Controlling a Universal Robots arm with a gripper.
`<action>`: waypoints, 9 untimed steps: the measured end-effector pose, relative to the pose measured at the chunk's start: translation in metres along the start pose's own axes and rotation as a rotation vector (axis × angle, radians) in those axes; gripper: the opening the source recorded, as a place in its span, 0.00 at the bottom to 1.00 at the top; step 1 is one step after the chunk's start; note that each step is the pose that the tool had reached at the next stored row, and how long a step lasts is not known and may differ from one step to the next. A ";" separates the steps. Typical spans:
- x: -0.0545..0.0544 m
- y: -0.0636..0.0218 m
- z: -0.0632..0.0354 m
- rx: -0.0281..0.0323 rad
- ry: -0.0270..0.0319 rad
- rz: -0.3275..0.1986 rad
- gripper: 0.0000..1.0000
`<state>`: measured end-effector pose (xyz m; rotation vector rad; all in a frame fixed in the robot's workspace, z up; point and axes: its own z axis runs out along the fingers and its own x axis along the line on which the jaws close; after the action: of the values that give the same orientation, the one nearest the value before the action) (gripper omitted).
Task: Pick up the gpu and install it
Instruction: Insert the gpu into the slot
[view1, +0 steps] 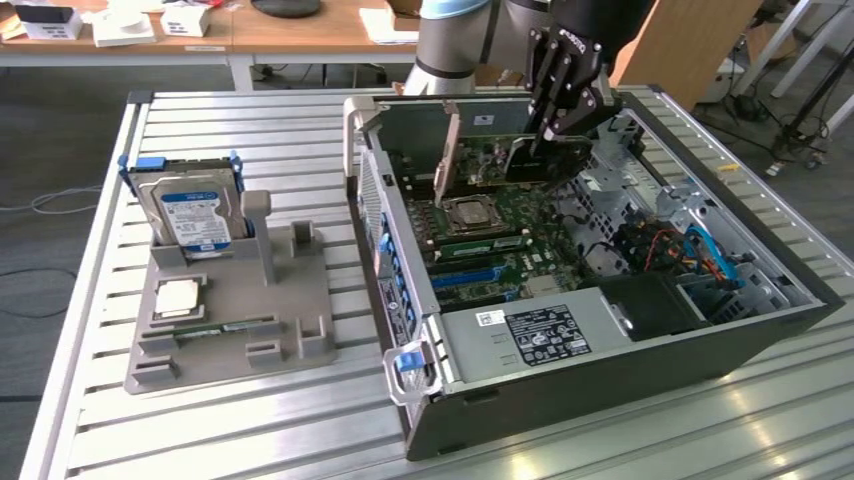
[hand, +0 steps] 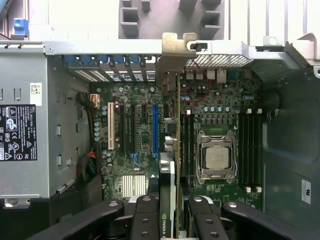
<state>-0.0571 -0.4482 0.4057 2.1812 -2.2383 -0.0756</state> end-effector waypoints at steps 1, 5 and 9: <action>0.000 0.0000 0.0000 0.0000 0.0000 0.000 0.27; 0.000 0.0000 0.0003 0.0001 -0.0002 0.000 0.27; 0.000 -0.0001 0.0026 0.0001 -0.0001 0.000 0.27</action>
<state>-0.0571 -0.4482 0.4031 2.1813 -2.2384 -0.0756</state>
